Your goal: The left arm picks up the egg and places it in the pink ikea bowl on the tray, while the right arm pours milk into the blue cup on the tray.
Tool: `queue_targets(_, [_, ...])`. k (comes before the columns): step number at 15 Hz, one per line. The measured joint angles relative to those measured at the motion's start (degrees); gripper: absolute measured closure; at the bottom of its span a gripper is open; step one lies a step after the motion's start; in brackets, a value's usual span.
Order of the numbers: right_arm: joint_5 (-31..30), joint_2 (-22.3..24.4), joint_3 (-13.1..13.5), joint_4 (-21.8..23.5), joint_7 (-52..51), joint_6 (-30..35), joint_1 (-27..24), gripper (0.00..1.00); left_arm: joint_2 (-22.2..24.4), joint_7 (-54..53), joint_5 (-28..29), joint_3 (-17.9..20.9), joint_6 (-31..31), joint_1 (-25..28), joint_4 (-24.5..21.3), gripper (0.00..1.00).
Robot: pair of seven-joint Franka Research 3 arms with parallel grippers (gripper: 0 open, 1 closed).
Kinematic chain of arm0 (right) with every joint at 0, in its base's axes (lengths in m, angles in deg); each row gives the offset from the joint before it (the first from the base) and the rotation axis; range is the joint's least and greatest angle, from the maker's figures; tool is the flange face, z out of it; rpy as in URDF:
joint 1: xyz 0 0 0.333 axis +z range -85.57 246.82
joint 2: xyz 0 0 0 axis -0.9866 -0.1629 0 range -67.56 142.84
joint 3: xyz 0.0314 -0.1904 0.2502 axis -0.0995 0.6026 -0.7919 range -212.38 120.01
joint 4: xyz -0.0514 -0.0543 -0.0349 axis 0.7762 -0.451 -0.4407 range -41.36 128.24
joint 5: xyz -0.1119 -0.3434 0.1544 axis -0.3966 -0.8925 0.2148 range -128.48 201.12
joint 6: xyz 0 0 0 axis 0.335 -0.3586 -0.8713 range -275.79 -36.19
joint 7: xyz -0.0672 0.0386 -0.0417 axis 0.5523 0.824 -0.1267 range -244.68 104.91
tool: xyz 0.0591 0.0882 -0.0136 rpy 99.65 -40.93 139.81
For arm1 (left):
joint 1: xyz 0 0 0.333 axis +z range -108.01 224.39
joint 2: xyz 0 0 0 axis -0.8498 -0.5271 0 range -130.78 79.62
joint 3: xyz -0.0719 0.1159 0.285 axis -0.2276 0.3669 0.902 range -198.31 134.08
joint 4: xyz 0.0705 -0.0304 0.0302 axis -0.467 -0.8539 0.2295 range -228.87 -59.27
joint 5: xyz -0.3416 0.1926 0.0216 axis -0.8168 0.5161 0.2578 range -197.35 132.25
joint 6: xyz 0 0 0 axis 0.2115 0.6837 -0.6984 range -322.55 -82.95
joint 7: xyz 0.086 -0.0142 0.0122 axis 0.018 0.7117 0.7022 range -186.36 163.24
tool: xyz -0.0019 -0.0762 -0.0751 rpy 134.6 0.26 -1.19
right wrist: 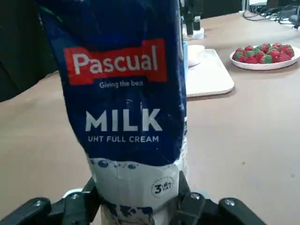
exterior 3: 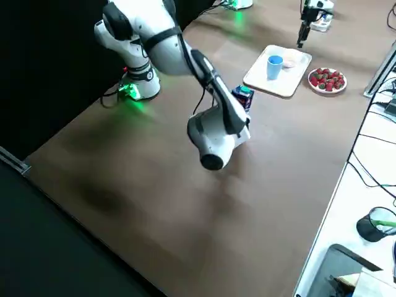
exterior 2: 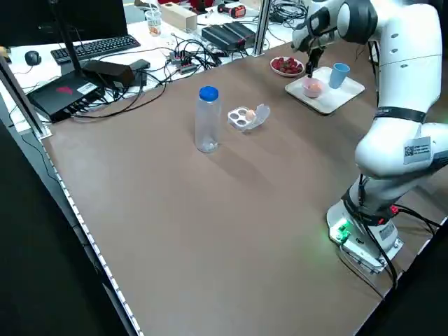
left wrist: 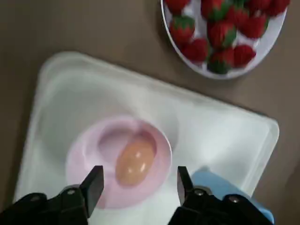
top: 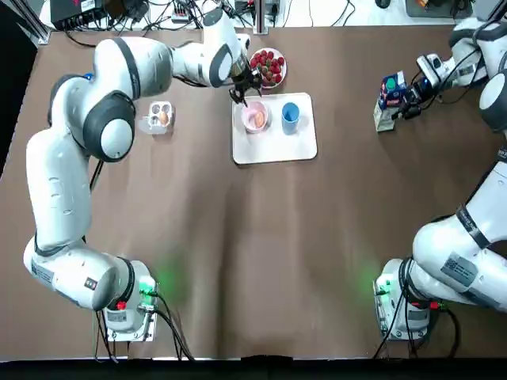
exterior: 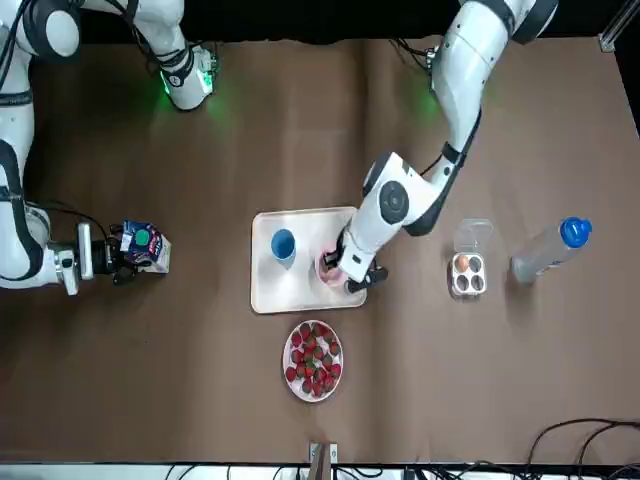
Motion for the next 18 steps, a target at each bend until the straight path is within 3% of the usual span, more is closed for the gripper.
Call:
queue_targets(5, [-2.32,6.73,0.03,-0.23,11.23,0.03,3.60,0.36,7.07,-0.56,3.86,0.20,12.28,5.31,0.60,0.22])
queue_targets(8, [-3.56,10.59,0.03,-0.07,16.93,0.24,6.37,0.37,12.39,-4.30,7.66,0.22,21.48,8.61,0.70,0.01])
queue_targets(13, [-4.29,16.85,0.06,4.33,21.32,-0.94,11.94,0.45,21.31,-21.51,13.00,0.40,35.75,16.05,0.72,0.00])
queue_targets(18, [-4.38,21.12,0.04,8.88,26.74,-4.92,16.98,0.47,28.39,-39.73,13.33,0.49,44.59,20.54,0.83,0.00])
